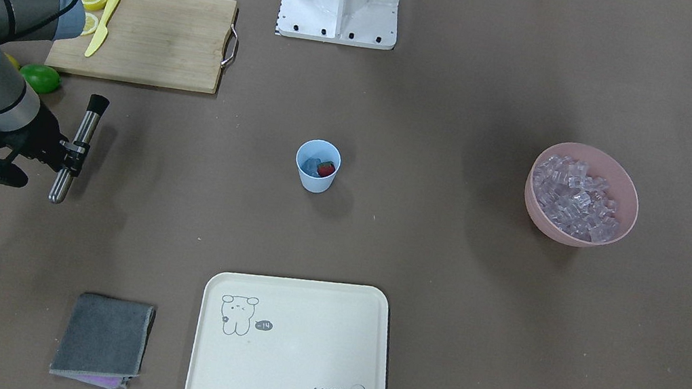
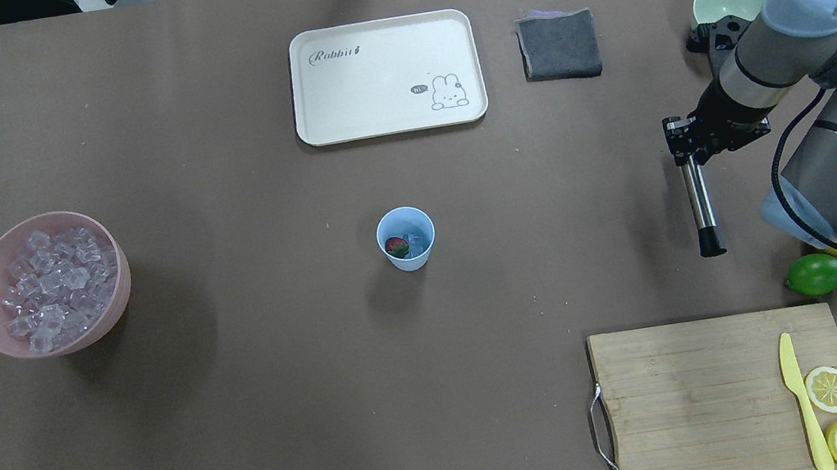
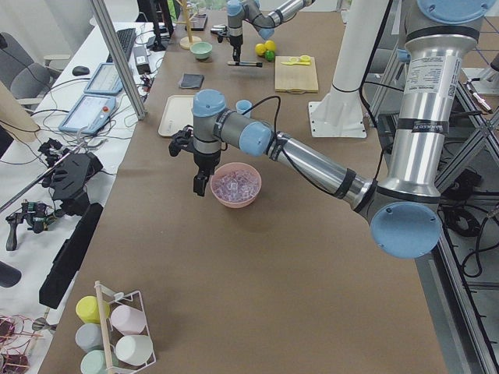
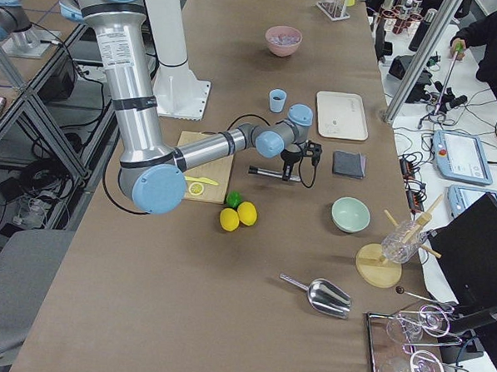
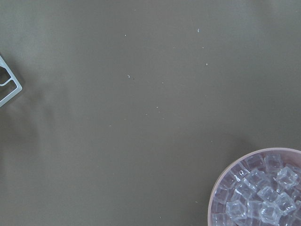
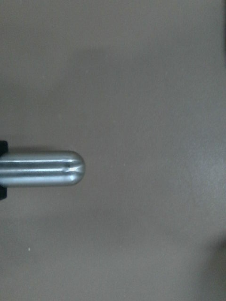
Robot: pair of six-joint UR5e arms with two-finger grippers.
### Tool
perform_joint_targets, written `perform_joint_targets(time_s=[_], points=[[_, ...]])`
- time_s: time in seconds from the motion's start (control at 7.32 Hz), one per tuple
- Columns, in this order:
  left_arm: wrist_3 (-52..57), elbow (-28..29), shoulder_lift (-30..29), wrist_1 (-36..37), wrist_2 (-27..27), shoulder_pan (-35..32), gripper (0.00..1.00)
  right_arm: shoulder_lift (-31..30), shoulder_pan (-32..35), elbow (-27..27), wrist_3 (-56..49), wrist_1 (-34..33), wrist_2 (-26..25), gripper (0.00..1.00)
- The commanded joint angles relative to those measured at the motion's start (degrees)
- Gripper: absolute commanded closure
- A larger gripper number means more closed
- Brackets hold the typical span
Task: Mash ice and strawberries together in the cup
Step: 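Lift the steel pestle with the right gripper and carry it over the blue cup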
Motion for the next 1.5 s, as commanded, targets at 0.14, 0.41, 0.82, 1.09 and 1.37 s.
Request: perform_joint_targets(time_s=[0.14, 0.41, 0.82, 1.09, 1.37], points=[[0.0, 0.5, -0.2, 0.0, -0.5, 0.1, 0.02, 0.5, 2.0, 10.0, 1.9, -0.2, 1.3, 1.0], [0.0, 0.6, -0.3, 0.0, -0.5, 0.2, 0.02, 3.6, 0.9, 12.0, 2.0, 0.3, -3.0, 1.0], [0.0, 1.3, -0.8, 0.1, -0.5, 0.5, 0.02, 8.5, -6.3, 17.9, 6.1, 1.7, -15.7, 1.0], [0.1, 1.7, -1.1, 0.1, -0.6, 0.6, 0.02, 9.0, -12.6, 17.4, 12.0, 12.5, -27.6, 1.0], [0.1, 3.7, -2.5, 0.1, -0.5, 0.7, 0.02, 13.3, -16.7, 17.4, 12.1, 13.2, -36.1, 1.0]])
